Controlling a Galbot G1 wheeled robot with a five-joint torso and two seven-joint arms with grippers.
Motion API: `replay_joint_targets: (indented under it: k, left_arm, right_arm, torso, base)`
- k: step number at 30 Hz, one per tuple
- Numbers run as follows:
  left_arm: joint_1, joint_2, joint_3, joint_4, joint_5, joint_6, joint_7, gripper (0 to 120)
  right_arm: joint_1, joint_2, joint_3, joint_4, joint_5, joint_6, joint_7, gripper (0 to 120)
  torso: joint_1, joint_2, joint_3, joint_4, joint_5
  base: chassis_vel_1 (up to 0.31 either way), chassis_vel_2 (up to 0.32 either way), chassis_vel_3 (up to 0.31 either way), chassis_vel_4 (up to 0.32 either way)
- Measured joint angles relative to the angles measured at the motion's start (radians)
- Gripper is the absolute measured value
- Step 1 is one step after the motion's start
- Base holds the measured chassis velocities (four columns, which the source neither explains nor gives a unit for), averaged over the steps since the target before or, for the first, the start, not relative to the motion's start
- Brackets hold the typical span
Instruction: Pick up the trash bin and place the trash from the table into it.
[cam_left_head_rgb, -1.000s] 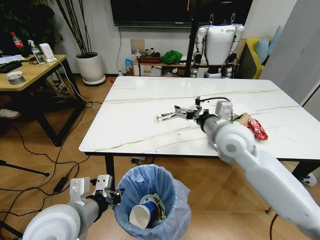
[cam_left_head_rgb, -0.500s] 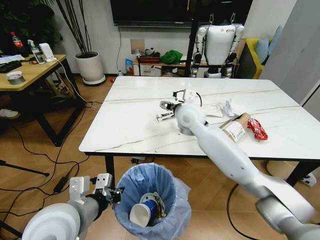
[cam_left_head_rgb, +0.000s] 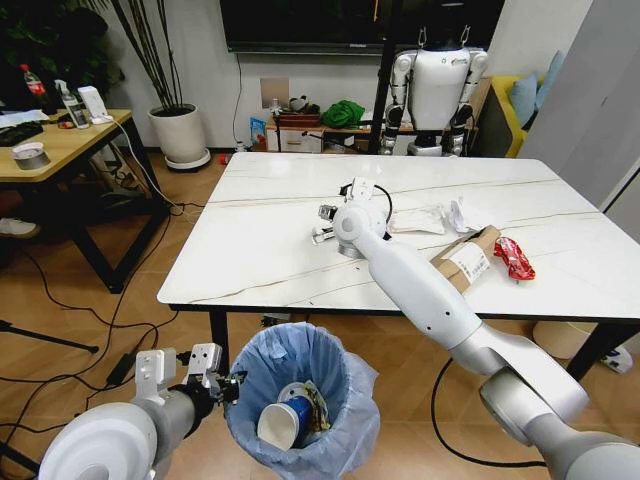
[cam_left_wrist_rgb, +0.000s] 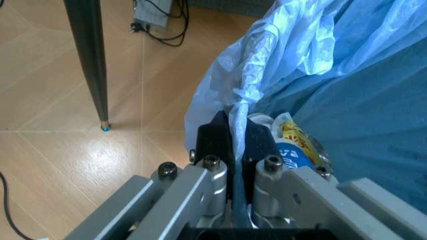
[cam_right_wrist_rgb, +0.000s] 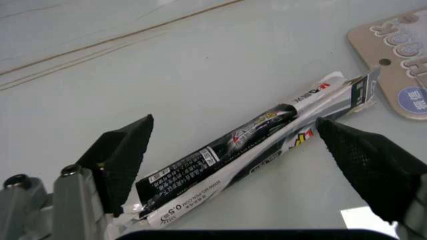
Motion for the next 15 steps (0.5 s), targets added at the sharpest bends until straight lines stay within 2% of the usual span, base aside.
replay_joint_targets:
  k: [7,11,12,15]
  left_arm:
    - [-0.002,-0.003,0.0,0.0,0.0,0.0,0.0,0]
    - [-0.007,-0.001,-0.003,0.0,0.0,0.0,0.0,0]
    - [-0.007,-0.001,-0.003,0.0,0.0,0.0,0.0,0]
    - [-0.006,-0.002,-0.003,0.0,0.0,0.0,0.0,0]
  right_arm:
    - [-0.01,-0.003,0.008,-0.024,-0.005,0.004,-0.002,71]
    - [-0.015,-0.008,0.01,-0.032,-0.024,0.01,-0.015,56]
    - [-0.018,-0.011,0.007,-0.032,-0.037,0.012,-0.022,49]
    - [-0.022,-0.014,0.004,-0.031,-0.05,0.013,-0.029,43]
  torso:
    - [0.0,0.0,0.0,0.0001,0.0]
    - [0.0,0.0,0.0,0.0,0.0001]
    - [0.0,0.0,0.0,0.0,0.0]
    - [0.0,0.0,0.0,0.0,0.0001]
  base:
    - [0.0,0.0,0.0,0.0]
    - [0.0,0.0,0.0,0.0]
    - [0.0,0.0,0.0,0.0]
    - [0.0,0.0,0.0,0.0]
